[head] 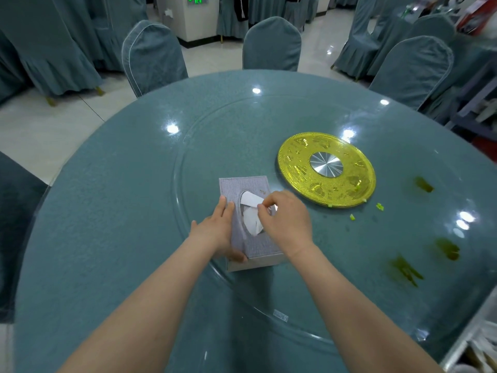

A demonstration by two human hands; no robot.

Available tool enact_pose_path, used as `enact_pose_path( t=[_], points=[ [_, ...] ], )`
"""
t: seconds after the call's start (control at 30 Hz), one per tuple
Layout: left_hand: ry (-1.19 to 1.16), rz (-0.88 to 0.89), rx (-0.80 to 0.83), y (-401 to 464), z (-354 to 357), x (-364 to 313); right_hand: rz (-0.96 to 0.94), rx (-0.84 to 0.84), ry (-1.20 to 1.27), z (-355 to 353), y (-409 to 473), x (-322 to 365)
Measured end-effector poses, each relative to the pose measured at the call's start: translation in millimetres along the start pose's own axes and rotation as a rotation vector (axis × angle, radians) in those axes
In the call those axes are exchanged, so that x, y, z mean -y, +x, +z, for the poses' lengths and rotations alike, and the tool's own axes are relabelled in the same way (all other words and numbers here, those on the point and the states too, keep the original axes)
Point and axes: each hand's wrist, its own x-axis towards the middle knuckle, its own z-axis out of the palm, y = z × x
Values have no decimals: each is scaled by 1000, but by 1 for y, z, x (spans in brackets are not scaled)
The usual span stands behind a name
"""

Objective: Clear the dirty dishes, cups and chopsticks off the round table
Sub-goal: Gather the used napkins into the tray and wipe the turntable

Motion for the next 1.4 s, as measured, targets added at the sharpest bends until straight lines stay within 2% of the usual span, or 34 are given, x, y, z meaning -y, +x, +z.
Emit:
enact_pose_path(
  t=[0.1,0.27,0.47,0.63,0.77,0.87,1.0,1.07,1.17,1.4],
  points=[
    [1,-2,4,1,0,1,84,-25,97,-8,0,-6],
    [10,-5,7,0,-1,1,324,-242,375,-17,0,-18],
    [26,-11,12,1,-4,0,446,-204,453,-15,-11,-40],
    [32,-13,18,1,-5,1,561,-89,586,-11,-16,-46],
    [76,-18,13,2,-6,1,459,27,622,-14,-21,-48],
    [133,-33,14,3,-9,0,300,121,494,-14,-26,-52],
    [155,-43,19,5,-13,1,192,114,362,-14,-27,-57],
    [162,-43,20,6,-15,3,224,121,362,-13,-25,-58],
    [177,-44,24,7,-17,4,366,55,469,-11,-24,-61],
    [256,-55,21,12,-25,8,607,-267,615,-21,-29,-84]
  ],
)
